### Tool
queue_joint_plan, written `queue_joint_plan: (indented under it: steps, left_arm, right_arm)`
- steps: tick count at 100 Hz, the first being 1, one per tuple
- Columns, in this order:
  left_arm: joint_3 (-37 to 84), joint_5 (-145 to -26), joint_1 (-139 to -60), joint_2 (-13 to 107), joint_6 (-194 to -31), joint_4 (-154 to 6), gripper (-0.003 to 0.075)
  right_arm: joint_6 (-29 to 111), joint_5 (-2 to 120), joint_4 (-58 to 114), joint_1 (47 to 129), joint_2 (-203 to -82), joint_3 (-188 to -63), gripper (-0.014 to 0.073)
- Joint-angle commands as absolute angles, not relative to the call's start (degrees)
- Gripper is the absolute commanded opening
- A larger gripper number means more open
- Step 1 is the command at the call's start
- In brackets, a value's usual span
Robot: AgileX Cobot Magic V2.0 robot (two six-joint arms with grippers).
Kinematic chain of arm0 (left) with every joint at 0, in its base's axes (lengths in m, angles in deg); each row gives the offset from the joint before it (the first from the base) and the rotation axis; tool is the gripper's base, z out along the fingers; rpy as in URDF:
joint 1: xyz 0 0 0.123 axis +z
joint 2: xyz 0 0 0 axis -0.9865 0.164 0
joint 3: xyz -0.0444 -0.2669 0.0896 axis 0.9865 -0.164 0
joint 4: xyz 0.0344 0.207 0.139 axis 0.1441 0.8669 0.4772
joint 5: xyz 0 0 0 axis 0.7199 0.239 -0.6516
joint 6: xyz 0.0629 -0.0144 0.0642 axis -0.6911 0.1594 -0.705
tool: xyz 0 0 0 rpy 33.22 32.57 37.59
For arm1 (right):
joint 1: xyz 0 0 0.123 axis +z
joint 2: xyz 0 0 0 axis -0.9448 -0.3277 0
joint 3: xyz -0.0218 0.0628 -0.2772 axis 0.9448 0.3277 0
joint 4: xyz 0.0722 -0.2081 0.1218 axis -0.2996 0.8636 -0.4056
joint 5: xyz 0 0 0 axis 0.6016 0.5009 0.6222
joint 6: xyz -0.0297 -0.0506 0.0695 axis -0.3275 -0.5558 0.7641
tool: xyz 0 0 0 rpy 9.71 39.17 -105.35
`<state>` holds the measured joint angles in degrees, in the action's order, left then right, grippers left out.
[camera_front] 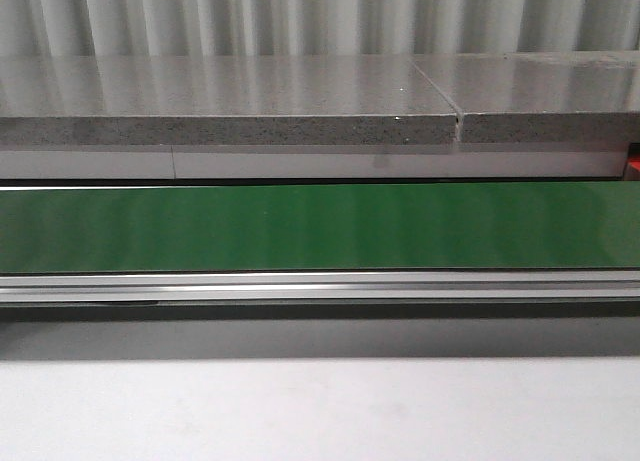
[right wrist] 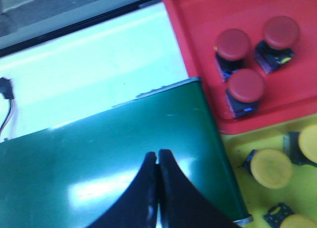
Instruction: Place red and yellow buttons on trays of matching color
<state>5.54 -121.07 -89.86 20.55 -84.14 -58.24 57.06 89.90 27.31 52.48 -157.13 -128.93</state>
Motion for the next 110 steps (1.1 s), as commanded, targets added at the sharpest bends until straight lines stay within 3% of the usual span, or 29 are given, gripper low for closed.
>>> queue_joint_plan:
  steps: [1, 44, 110]
  left_arm:
    - [6.96, -116.62, -90.21, 20.79, -83.92, -59.48, -0.0020]
    - [6.96, -116.62, -90.21, 20.79, -83.92, -59.48, -0.0020]
    - [6.96, -116.12, -90.21, 20.79, -83.92, -59.48, -0.0020]
  right_arm:
    - [54.80, 88.23, 27.15, 55.78, -154.12, -130.42, -0.0067]
    - [54.53, 79.33, 34.77, 69.82, -143.83, -119.48, -0.0067]
    - [54.53, 77.27, 34.79, 69.99, -109.40, -98.78, -0.0067]
